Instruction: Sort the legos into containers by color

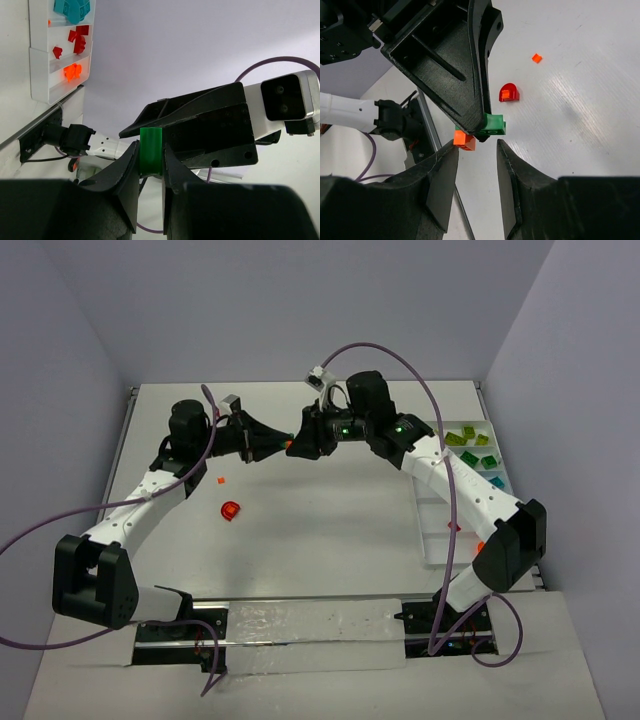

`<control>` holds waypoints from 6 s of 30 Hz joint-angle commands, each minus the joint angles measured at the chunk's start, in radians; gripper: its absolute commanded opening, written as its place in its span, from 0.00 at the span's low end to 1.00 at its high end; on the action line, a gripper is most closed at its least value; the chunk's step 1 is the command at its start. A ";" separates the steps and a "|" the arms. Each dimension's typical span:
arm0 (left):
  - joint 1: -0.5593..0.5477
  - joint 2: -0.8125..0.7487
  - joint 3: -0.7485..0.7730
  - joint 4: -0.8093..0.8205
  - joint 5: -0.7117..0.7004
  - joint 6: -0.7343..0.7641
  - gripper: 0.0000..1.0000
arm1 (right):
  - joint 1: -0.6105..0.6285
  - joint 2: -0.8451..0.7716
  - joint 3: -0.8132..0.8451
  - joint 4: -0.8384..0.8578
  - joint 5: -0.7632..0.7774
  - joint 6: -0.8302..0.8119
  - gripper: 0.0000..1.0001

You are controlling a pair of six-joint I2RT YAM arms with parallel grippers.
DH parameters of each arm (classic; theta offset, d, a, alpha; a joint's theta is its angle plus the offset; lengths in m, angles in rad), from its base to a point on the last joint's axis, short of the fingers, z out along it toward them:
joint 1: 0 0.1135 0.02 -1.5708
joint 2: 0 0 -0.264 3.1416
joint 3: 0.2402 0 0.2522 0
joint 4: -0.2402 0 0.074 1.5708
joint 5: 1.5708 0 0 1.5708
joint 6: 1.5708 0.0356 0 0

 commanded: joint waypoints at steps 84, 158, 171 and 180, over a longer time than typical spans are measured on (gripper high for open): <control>-0.275 0.008 0.341 -0.670 -0.179 1.571 0.00 | -1.035 -0.244 -0.398 -0.762 0.319 -0.859 0.53; -0.267 -0.171 0.204 -0.588 -0.774 1.680 0.99 | -0.686 -0.007 -0.076 -0.711 -0.046 -0.564 0.00; -0.027 -0.059 0.213 -0.690 -0.695 1.525 0.99 | -0.897 0.122 -0.037 -0.626 0.325 -0.612 0.00; 0.030 -0.052 0.192 -0.682 -0.696 1.486 0.99 | -0.886 0.350 0.164 -0.557 0.329 -0.508 0.00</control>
